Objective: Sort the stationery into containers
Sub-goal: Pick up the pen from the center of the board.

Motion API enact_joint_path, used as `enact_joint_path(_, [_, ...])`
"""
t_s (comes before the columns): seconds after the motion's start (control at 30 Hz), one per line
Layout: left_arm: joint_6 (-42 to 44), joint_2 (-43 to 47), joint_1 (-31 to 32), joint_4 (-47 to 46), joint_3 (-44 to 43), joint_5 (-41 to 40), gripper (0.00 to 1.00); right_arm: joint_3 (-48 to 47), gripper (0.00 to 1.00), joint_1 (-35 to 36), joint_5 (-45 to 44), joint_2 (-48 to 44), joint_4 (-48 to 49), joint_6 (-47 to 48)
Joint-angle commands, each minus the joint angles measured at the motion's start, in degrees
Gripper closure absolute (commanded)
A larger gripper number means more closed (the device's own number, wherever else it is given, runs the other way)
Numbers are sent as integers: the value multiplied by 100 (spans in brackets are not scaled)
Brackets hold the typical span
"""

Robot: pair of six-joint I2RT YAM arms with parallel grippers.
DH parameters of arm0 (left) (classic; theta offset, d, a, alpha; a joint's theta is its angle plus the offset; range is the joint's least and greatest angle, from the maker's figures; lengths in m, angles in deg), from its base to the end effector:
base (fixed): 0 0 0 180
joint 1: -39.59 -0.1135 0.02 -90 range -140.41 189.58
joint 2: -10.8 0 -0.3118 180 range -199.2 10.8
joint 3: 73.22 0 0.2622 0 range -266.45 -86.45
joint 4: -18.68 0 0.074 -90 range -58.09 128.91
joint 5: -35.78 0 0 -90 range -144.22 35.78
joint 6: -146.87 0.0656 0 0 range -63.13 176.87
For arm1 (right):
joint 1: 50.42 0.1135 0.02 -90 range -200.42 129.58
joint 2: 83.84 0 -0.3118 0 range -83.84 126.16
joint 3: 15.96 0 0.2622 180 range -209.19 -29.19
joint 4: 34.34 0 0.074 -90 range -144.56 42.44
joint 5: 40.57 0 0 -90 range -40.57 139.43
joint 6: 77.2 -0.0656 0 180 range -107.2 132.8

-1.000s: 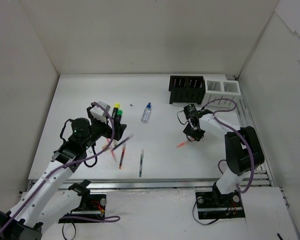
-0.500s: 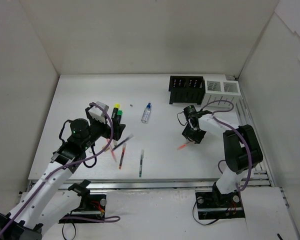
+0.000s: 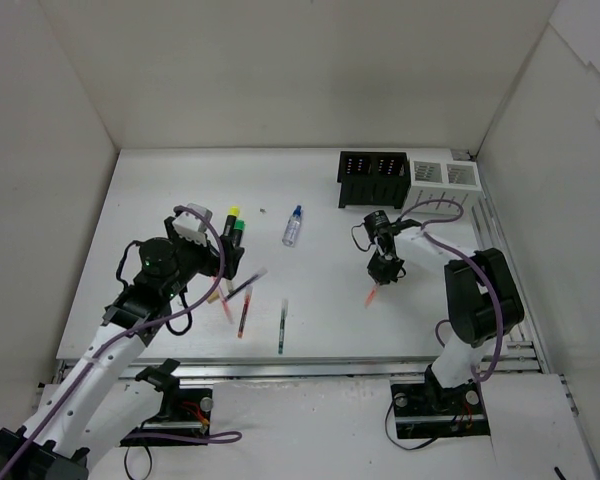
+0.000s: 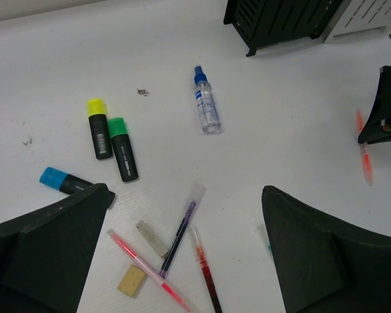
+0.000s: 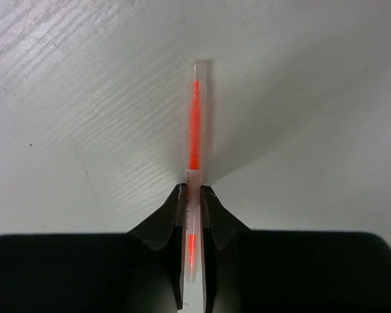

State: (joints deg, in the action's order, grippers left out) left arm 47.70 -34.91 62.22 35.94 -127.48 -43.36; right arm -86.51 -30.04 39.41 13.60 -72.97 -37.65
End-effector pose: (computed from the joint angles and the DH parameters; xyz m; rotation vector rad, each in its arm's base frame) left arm 0.1784 -0.0877 0.3547 0.3466 1.7195 -0.5710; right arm 0.3336 0.1118 0.1779 0.7473 2.5849 0.1460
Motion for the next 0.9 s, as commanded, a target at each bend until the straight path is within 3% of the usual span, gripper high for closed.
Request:
enact_joint_path(0.0, [-41, 133, -84, -324, -54, -127, 0, -271, 100, -34, -27, 64, -210, 114])
enact_joint_path(0.2, [-32, 168, -136, -307, -71, -110, 1, -822, 100, 149, -95, -32, -175, 1466])
enact_joint_path(0.4, [-32, 142, -189, -289, -71, -118, 1, -2115, 100, 580, -79, -525, -192, 4153])
enact_joint_path(0.53, [-32, 124, -251, -263, -124, -110, 1, -3073, 100, 879, -693, -464, -666, 6619])
enact_joint_path(0.57, [-24, 98, -251, -245, -124, -101, 0, -3484, 100, 949, -955, -281, -928, 7428])
enact_joint_path(0.6, [-32, 98, -303, -236, -133, -101, 0, -3705, 100, 959, -1097, -157, -1061, 7436])
enact_joint_path(0.7, [-24, 71, -356, -219, -133, -101, 1, -4855, 100, 924, -1713, 510, -1822, 8785])
enact_joint_path(0.87, [-24, -43, -470, -148, -194, -101, 1, -6983, 100, 810, -2267, 1837, -3300, 10008])
